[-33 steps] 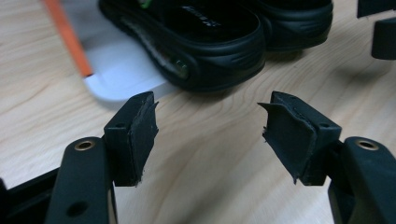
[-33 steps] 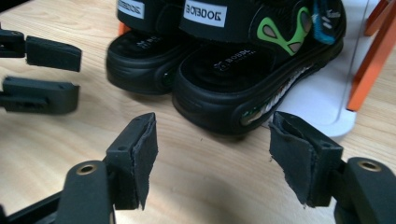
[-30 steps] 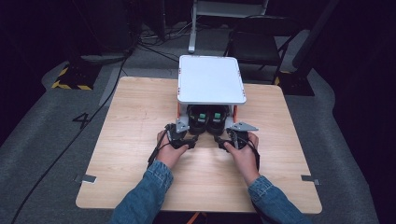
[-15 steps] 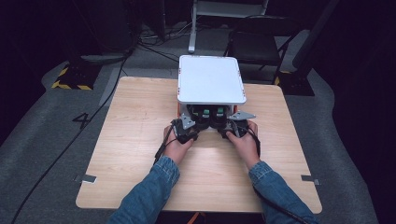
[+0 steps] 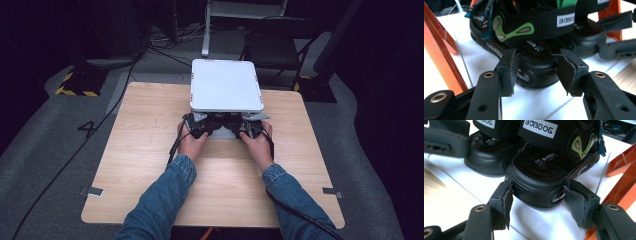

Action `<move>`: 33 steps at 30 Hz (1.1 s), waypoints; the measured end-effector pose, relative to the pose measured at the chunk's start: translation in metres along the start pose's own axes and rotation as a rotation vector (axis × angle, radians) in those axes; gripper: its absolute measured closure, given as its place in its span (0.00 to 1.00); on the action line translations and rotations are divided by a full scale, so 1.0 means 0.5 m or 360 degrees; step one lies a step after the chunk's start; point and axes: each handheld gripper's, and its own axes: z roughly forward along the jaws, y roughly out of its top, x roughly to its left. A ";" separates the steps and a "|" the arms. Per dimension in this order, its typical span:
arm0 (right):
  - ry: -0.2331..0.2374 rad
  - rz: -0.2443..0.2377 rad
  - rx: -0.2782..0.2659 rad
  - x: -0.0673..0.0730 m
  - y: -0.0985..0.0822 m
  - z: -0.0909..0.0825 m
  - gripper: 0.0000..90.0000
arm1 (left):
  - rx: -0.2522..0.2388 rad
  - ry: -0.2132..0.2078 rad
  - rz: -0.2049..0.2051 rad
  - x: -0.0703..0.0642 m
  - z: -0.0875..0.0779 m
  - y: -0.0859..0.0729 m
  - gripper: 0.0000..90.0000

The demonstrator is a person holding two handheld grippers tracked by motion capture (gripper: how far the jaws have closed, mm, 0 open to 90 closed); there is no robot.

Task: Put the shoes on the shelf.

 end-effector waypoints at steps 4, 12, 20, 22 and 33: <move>-0.0003 0.0010 0.0003 0.003 0.000 -0.007 0.47 | -0.0025 0.0023 0.0038 -0.002 -0.005 0.001 0.57; 0.0056 -0.0001 0.0003 0.027 -0.001 -0.075 0.43 | 0.0041 -0.0059 -0.0014 -0.026 -0.078 -0.011 0.39; 0.0110 0.0092 -0.0136 0.035 -0.001 -0.186 0.39 | 0.0017 -0.0097 -0.0031 -0.039 -0.180 -0.013 0.33; 0.0121 0.0106 -0.0168 0.035 0.003 -0.213 0.38 | 0.0042 -0.0101 0.0006 -0.048 -0.222 -0.012 0.32; 0.0075 0.0116 -0.0186 -0.003 -0.005 -0.324 0.33 | 0.0023 -0.0094 0.0007 -0.027 -0.357 -0.019 0.24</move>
